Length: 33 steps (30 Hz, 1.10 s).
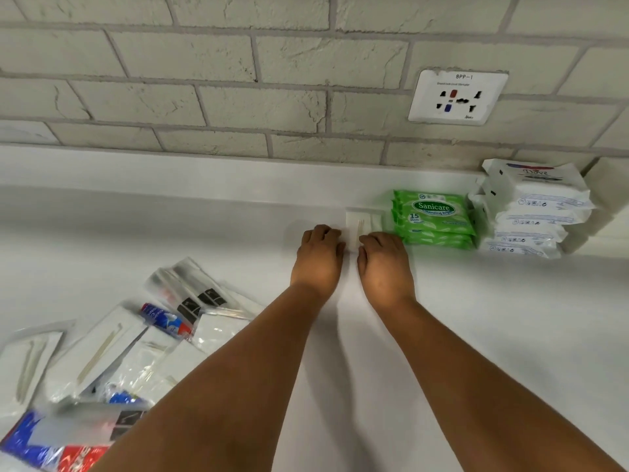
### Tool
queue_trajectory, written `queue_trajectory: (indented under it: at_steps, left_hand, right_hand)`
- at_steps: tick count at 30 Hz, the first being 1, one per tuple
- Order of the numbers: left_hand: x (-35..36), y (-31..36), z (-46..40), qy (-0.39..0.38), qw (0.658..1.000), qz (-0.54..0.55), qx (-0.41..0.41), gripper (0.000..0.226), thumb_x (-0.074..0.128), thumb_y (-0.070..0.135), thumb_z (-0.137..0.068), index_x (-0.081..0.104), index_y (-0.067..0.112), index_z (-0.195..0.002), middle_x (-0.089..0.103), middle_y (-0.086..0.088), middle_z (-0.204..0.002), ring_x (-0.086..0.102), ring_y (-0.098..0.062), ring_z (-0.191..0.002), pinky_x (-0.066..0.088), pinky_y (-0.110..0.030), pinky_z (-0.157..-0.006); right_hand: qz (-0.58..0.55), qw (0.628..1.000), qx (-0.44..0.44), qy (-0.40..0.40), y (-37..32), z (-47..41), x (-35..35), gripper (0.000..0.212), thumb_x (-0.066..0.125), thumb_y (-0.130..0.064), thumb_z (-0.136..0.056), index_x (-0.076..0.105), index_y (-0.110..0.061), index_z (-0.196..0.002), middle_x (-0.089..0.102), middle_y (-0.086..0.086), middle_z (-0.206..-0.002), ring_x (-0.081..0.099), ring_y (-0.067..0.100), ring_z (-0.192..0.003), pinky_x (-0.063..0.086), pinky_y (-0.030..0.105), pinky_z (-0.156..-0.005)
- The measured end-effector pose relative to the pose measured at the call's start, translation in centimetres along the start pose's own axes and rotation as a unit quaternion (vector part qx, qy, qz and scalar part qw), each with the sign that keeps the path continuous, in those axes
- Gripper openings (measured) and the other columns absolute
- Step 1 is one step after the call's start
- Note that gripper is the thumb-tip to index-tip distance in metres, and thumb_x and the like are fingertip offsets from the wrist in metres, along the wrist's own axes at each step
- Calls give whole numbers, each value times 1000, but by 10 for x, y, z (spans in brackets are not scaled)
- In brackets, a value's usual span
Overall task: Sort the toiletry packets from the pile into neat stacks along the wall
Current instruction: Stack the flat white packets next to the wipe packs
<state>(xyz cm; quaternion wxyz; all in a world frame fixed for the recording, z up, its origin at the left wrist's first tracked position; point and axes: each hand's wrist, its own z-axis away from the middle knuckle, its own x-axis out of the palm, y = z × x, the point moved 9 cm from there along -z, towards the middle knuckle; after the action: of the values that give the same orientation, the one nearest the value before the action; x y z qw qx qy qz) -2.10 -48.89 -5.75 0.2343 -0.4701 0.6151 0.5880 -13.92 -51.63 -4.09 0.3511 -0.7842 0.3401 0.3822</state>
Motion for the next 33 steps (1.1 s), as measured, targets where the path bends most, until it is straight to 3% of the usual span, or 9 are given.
queue_trajectory:
  at_steps: [3, 9, 16, 19, 23, 28, 33]
  left_hand:
    - [-9, 7, 10, -24, 999, 30, 4, 35, 44, 22, -99, 53, 9, -130, 47, -10, -135, 44, -28, -122, 39, -33, -103]
    - [-100, -24, 62, 45, 997, 54, -10, 25, 55, 22, -94, 66, 13, -115, 61, -7, -120, 56, -25, -111, 42, -30, -98]
    - [-184, -113, 164, 21, 983, 18, -181, 15, 57, 25, -92, 70, 22, -100, 63, 2, -109, 60, -14, -93, 43, -23, -77]
    - [-192, -137, 204, 9, 970, -11, -242, 17, 59, 32, -91, 68, 22, -101, 60, -1, -108, 59, -16, -94, 47, -28, -79]
    - [-192, -146, 236, 7, 953, -33, -301, 23, 59, 42, -89, 57, 20, -97, 58, -1, -98, 55, -15, -79, 43, -26, -67]
    - [-179, -146, 254, -5, 940, -81, -330, 51, 60, 55, -84, 50, 19, -118, 60, -1, -109, 58, -17, -97, 51, -31, -83]
    - [-175, -146, 258, 9, 932, -140, -334, 67, 56, 67, -79, 50, 19, -125, 56, 0, -120, 52, -16, -109, 48, -30, -90]
  right_hand:
    - [21, 999, -24, -11, -7, 7, -8, 17, 62, -10, -82, 69, -7, -97, 67, 11, -95, 58, 34, -91, 48, 39, -79]
    - [-58, 996, -50, -42, -66, 33, -25, 27, 62, -21, -85, 67, -14, -110, 66, 6, -109, 56, 30, -102, 47, 40, -86]
    - [-191, 962, -34, -192, -153, 71, -15, 35, 54, -39, -92, 59, -25, -124, 59, -3, -125, 46, 19, -118, 43, 33, -96]
    - [-188, 961, -48, -199, -180, 84, -20, 34, 54, -39, -92, 60, -25, -122, 59, -2, -121, 47, 19, -116, 43, 32, -92]
    - [-162, 961, -75, -209, -206, 101, -22, 28, 57, -44, -89, 64, -27, -110, 60, -3, -110, 48, 18, -108, 44, 30, -87]
    - [-73, 955, -105, -266, -219, 123, -13, 46, 57, -61, -82, 62, -29, -115, 56, -4, -115, 46, 18, -110, 41, 31, -88]
    - [-50, 959, -114, -256, -222, 131, -15, 53, 58, -63, -81, 58, -30, -122, 54, -4, -121, 44, 17, -113, 38, 29, -90]
